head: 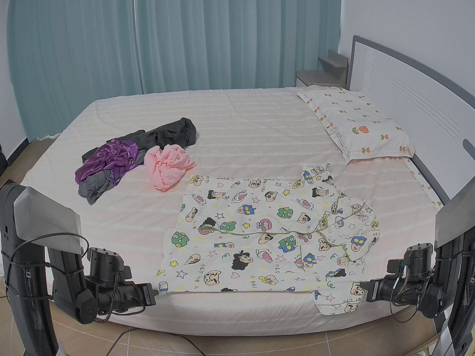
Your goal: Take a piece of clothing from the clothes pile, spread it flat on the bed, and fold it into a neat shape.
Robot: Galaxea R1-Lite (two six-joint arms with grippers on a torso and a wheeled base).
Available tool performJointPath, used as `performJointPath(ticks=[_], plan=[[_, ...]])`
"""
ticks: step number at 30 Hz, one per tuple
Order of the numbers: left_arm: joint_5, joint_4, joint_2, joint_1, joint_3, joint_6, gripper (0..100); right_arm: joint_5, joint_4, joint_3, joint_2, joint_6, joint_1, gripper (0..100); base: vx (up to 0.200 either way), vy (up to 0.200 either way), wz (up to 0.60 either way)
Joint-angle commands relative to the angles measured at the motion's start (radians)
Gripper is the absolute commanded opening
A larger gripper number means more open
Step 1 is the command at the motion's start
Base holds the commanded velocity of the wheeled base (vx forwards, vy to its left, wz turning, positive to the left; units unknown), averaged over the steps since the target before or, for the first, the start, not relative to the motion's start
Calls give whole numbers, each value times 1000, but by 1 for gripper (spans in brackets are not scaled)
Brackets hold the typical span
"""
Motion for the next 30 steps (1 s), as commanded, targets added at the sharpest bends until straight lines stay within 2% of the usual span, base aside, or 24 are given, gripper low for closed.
performJointPath(ticks=[1,19,20,21,22,30], plan=[[1,-2,1,0,3,0,0,-1,132,18,-76,-39,-11,0,0,0,0],[-2,-9,11,-5,28,0,0,-1,140,18,9,-78,-24,0,0,0,0],[-2,-9,10,-6,28,0,100,-1,138,18,9,-78,-24,0,0,0,0],[-4,-9,11,-6,28,-2,100,-1,130,18,9,-78,-24,0,0,0,0],[-4,-9,11,-6,28,-2,100,-1,130,18,9,-78,-24,100,0,0,0],[-16,-28,-27,12,61,-40,100,-28,121,18,-64,-41,-21,100,0,0,0]])
